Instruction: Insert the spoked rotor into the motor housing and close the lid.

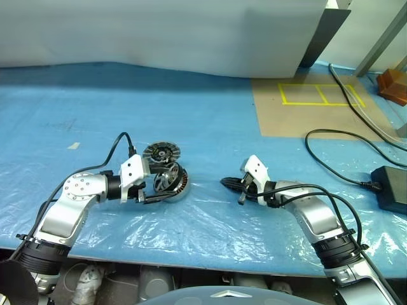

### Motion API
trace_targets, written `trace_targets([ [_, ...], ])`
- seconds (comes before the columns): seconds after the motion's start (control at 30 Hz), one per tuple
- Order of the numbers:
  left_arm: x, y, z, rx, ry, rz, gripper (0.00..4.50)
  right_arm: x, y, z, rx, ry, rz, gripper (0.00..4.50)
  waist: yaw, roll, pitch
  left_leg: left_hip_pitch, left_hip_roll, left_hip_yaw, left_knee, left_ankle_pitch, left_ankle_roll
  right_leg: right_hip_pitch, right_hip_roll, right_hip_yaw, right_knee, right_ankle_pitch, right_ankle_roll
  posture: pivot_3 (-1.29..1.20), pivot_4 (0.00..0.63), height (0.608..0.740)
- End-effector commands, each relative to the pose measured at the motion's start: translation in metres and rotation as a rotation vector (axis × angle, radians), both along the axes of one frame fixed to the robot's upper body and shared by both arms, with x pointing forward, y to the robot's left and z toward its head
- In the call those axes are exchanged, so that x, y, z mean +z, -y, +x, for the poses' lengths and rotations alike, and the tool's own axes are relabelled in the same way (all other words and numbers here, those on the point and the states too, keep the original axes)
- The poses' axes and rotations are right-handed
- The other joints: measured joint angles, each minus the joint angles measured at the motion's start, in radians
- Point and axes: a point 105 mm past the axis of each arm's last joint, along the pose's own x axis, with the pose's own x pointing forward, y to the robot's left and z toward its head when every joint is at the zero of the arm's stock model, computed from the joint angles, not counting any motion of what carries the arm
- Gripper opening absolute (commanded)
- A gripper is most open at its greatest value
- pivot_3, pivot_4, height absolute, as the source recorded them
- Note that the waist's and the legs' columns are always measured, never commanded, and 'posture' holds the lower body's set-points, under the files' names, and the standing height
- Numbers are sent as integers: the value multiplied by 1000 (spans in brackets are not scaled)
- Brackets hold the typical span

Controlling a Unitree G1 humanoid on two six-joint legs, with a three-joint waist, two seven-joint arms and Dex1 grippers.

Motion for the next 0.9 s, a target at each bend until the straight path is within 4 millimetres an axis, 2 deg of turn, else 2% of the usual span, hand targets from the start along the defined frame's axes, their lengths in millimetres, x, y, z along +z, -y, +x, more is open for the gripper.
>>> trace_targets([
  [0.03,-5,-2,0,-14,-5,50,3501,0,-3,-2,7,-3,-2,0,0,0,0,0,0,0,0,0,0,0,0,0,0,0,0,0,150,740],
  [0.13,-6,1,-2,-47,-16,49,4451,0,-2,-3,5,-4,-3,0,0,0,0,0,0,0,0,0,0,0,0,0,0,0,0,0,150,740],
  [0.2,-3,2,7,16,18,37,4483,0,-2,-3,5,-5,-3,0,0,0,0,0,0,0,0,0,0,0,0,0,-1,0,0,0,150,740],
  [0.37,16,6,8,-4,39,-48,4483,-2,-2,-4,2,-11,-1,0,0,0,0,0,0,0,0,0,0,0,0,0,-1,0,0,0,150,740],
  [0.43,26,4,6,-8,11,-114,4483,-4,-1,-4,1,-14,-1,0,0,0,0,0,0,0,0,0,0,0,0,0,-1,0,0,0,150,740],
  [0.53,32,-2,-8,-63,-39,-130,4483,-2,-3,-4,0,-17,21,0,-1,0,0,0,0,0,-1,0,0,0,0,0,-1,0,0,0,150,740],
  [0.63,40,-12,-20,-94,-103,-143,4483,10,-3,-4,16,-17,68,0,-2,0,0,0,0,0,-2,0,0,0,0,0,-2,0,0,0,150,740],
  [0.77,36,-30,-28,-121,-135,-52,4483,33,-5,-10,115,-8,100,0,0,1,0,-2,0,0,-2,0,0,-1,0,0,-3,0,0,0,150,740],
  [0.9,37,-35,-17,-75,-111,-32,4483,70,-8,5,156,77,127,0,0,1,0,-1,0,0,-2,0,0,-1,0,0,-2,0,0,0,150,740],
])
